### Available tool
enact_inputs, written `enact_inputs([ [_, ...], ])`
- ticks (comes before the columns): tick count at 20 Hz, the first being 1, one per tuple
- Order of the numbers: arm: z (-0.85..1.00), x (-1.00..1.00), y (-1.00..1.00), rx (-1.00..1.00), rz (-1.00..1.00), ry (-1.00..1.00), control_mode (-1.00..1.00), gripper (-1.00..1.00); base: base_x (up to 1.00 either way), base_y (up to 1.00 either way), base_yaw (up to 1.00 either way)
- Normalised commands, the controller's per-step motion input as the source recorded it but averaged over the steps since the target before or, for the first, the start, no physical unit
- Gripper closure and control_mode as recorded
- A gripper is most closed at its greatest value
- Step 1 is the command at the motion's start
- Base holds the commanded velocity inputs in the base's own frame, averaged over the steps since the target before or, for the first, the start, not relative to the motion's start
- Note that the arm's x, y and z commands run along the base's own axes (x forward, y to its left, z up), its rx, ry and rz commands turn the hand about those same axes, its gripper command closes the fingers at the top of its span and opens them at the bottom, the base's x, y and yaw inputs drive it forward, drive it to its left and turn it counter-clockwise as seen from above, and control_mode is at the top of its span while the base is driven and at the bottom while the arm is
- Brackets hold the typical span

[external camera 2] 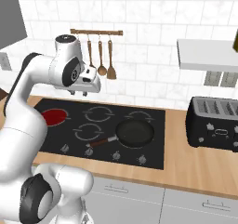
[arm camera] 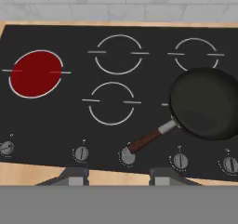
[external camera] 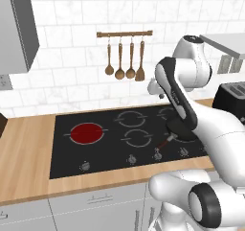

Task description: Turn off the front left burner of the stove.

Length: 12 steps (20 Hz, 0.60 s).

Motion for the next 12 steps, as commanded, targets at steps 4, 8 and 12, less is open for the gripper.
enact_inputs([
  [4, 0.0, -0.33, 0.09, 0.0, 0.0, 0.0, -1.0, -1.0, 0.0, 0.0, 0.0],
  [8, -0.04, -0.67, 0.52, 0.0, 0.02, 0.0, -1.0, -1.0, 0.0, 0.0, 0.0],
  [12, -0.12, -0.57, 0.76, -0.02, 0.11, 0.01, -1.0, -1.0, 0.0, 0.0, 0.0],
])
